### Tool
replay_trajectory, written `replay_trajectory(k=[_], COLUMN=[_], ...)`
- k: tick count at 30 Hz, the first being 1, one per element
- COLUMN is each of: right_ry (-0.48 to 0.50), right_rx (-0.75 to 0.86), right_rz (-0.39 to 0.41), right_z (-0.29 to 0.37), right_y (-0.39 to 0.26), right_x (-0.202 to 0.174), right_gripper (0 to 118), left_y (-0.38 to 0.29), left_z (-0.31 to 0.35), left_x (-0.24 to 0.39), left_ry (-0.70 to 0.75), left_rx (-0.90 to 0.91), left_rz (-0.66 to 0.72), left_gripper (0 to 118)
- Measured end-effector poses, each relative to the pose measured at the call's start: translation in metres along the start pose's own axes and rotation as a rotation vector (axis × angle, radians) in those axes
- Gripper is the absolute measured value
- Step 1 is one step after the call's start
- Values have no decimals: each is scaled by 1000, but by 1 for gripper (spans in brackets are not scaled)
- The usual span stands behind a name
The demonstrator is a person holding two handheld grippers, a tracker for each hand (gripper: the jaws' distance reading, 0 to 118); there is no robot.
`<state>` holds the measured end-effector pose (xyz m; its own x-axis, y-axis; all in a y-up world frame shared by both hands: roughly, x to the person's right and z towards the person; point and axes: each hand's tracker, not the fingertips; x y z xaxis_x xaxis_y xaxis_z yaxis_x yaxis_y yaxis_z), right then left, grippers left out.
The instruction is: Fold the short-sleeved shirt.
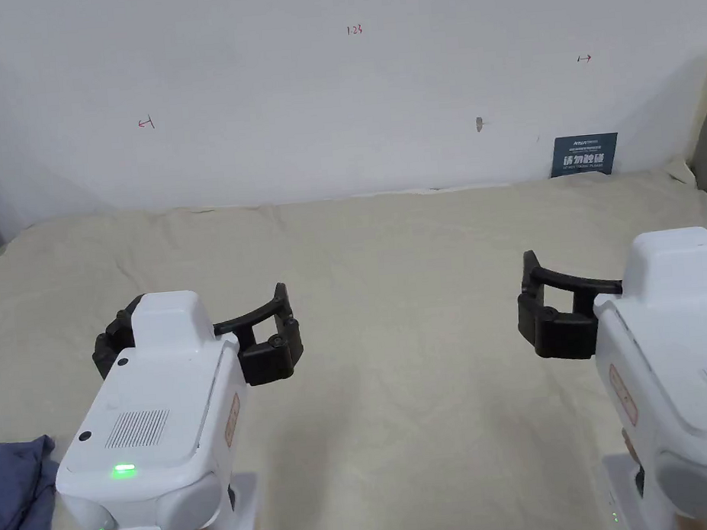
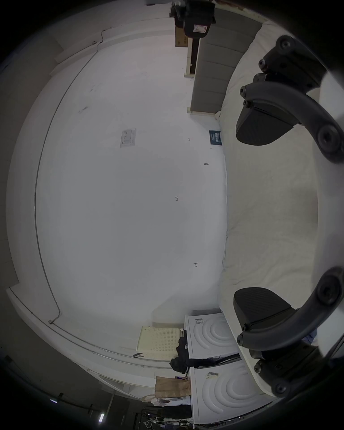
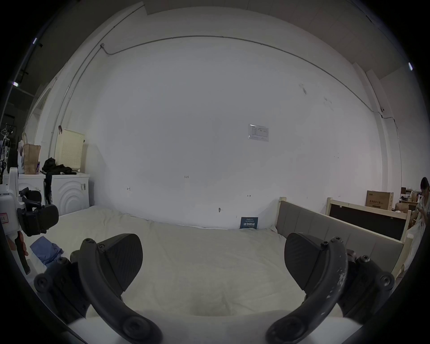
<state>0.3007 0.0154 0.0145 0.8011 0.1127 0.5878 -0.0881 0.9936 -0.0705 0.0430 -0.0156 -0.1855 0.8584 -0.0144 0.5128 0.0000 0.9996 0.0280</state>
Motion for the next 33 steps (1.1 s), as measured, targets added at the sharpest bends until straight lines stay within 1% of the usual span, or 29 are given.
replay_trajectory(k=[33], right_ry=[9], right_rx=[-4], right_rz=[2], right_z=[1], right_y=[4], right_x=[-12], right_gripper=[118], left_y=[0], left_z=[1], left_x=[-2], left_ry=[5], left_rx=[0], left_rz=[2], left_gripper=[118])
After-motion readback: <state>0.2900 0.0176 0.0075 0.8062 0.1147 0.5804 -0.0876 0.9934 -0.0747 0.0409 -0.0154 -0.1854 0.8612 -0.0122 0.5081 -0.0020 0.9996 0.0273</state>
